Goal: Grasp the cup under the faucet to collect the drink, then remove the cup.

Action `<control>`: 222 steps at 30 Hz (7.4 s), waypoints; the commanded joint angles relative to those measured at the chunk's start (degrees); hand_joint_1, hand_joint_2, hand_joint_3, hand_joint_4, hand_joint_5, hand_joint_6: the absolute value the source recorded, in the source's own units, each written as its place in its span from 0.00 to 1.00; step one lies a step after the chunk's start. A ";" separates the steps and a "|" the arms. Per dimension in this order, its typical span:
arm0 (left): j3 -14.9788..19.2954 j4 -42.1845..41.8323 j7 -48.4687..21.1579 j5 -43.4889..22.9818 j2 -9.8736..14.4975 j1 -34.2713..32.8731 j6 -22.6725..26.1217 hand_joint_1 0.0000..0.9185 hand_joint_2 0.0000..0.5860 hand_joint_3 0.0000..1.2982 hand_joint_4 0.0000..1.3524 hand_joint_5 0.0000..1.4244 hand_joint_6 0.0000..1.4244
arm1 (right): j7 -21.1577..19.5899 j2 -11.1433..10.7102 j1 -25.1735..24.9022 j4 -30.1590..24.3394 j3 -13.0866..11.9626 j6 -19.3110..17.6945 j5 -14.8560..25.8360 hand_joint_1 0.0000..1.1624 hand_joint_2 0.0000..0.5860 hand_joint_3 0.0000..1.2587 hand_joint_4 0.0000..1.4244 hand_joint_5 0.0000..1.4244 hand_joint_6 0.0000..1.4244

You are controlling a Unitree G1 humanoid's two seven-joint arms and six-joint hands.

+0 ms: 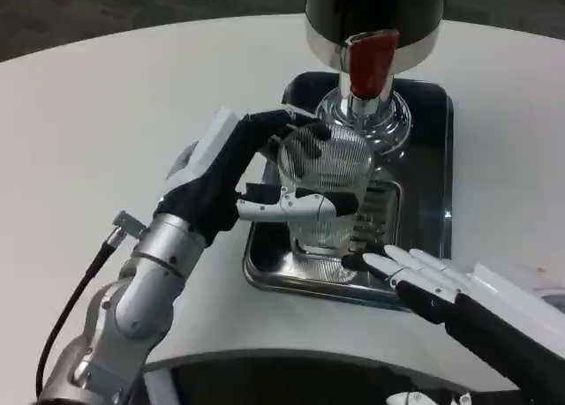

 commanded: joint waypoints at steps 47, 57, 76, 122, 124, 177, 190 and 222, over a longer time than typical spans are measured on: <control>-7.67 12.24 5.97 3.73 -2.93 -5.89 -2.99 0.66 0.11 0.55 0.49 0.55 0.34 | -2.49 0.71 3.66 -0.79 -4.08 -1.99 3.40 0.41 0.78 0.05 0.00 0.00 0.00; -7.34 11.92 4.39 2.26 -2.56 -5.09 -4.92 0.47 0.19 0.37 0.04 0.25 0.24 | -4.77 1.17 5.48 -0.79 -4.74 -4.10 4.66 0.43 0.78 0.06 0.00 0.00 0.00; -6.08 9.93 6.32 1.82 -1.60 -3.28 -5.91 0.49 0.21 0.34 0.02 0.21 0.21 | -7.52 1.86 7.47 -0.79 -4.97 -6.10 5.36 0.43 0.79 0.07 0.00 0.00 0.00; -3.51 3.70 -1.14 -0.30 3.07 0.26 -5.61 0.17 0.00 0.00 0.00 0.02 0.03 | -8.10 2.54 7.80 -0.79 -4.71 -5.44 4.89 0.43 0.79 0.07 0.00 0.00 0.00; -2.53 2.24 -1.31 -0.95 3.82 1.55 -5.36 0.15 0.00 0.00 0.00 0.02 0.04 | -8.13 2.70 7.93 -0.79 -4.73 -5.38 4.88 0.43 0.79 0.07 0.00 0.00 0.00; 12.25 -20.90 -41.60 -46.51 6.89 -2.90 19.51 0.06 0.01 0.08 0.00 0.07 0.06 | -9.72 3.92 10.53 -0.79 -4.43 -5.94 4.96 0.44 0.82 0.08 0.00 0.00 0.00; 13.10 -12.73 -49.03 -48.37 6.03 -9.34 21.08 0.06 0.01 0.09 0.00 0.06 0.04 | -10.14 3.90 11.23 -0.79 -4.73 -5.98 5.26 0.44 0.81 0.09 0.00 0.00 0.00; 12.85 5.66 -60.33 -47.60 3.27 -21.71 21.49 0.03 0.01 0.11 0.00 0.08 0.07 | -10.62 3.44 10.88 -0.79 -5.55 -5.27 6.24 0.44 0.80 0.10 0.00 0.00 0.00</control>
